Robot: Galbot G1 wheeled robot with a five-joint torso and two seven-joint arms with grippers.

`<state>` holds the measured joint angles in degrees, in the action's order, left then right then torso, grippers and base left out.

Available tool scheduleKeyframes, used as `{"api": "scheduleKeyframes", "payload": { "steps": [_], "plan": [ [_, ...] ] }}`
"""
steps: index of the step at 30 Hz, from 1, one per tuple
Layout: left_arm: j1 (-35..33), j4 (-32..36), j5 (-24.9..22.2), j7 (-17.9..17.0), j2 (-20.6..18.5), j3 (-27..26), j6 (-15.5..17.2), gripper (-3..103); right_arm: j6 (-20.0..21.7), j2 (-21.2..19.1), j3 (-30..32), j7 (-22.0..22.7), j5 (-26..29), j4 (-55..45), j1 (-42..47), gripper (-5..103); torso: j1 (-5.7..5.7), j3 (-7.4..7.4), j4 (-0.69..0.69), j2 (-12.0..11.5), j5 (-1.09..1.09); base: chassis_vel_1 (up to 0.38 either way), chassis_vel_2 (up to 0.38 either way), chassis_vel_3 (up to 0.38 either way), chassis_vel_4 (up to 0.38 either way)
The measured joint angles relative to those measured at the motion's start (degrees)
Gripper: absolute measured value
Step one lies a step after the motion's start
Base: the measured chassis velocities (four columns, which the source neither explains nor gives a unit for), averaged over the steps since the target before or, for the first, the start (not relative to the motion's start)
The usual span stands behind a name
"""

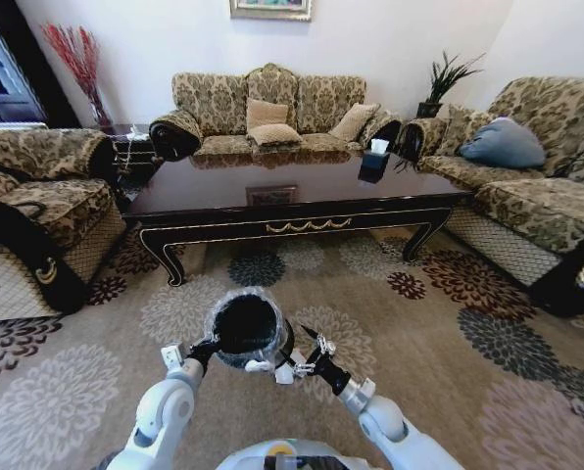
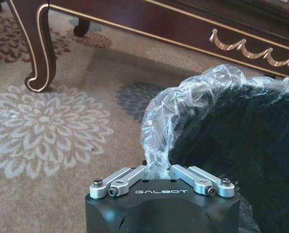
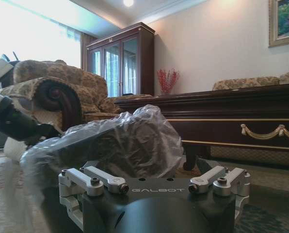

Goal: Move to the front of the table and pick up the trash from the floor, then place it into the trash bin.

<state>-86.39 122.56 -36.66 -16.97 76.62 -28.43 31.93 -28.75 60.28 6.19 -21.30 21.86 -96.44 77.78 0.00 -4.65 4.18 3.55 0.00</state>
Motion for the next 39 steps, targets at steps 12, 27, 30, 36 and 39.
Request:
{"api": "scheduleKeyframes", "payload": {
  "steps": [12, 27, 30, 36, 39],
  "plan": [
    [-1.0, 0.3, -0.5, 0.2, 0.5, -3.2, -0.6, 2, 3.1, 1.7, 0.6, 6.8, 0.1, 2.6, -1.5, 100, 0.0, 0.0, 0.0, 0.0, 0.0, 0.0, 0.0, 0.0, 0.0],
    [-1.1, -0.5, -9.4, -0.7, -5.7, -23.1, -0.5, 2, 14.4, 7.1, -2.4, 22.1, 0.3, 15.6, -9.8, 100, 0.0, 0.0, 0.0, 0.0, -0.01, 0.0, 0.0, 0.0, 0.0],
    [-2.0, -0.5, -9.5, -0.6, -5.4, -24.5, -0.6, 2, 17.7, 9.3, -3.4, 29.2, 2.3, 18.8, -12.6, 100, 0.0, -0.01, 0.0, 0.0, -0.02, 0.0, 0.0, 0.0, 0.0],
    [-4.7, 0.5, -9.6, -0.6, -4.0, -27.2, -0.7, 2, 20.5, 14.4, -3.6, 36.8, 5.8, 30.0, -19.2, 100, 0.0, -0.01, 0.0, 0.0, -0.01, 0.0, 0.0, 0.0, 0.0],
    [-5.3, 0.7, -9.7, -0.7, -4.0, -28.4, -0.7, 2, 20.5, 15.0, -3.6, 36.7, 5.5, 33.1, -20.6, 100, 0.0, 0.0, -0.01, 0.0, 0.0, 0.0, 0.0, 0.0, 0.0]
  ]
}}
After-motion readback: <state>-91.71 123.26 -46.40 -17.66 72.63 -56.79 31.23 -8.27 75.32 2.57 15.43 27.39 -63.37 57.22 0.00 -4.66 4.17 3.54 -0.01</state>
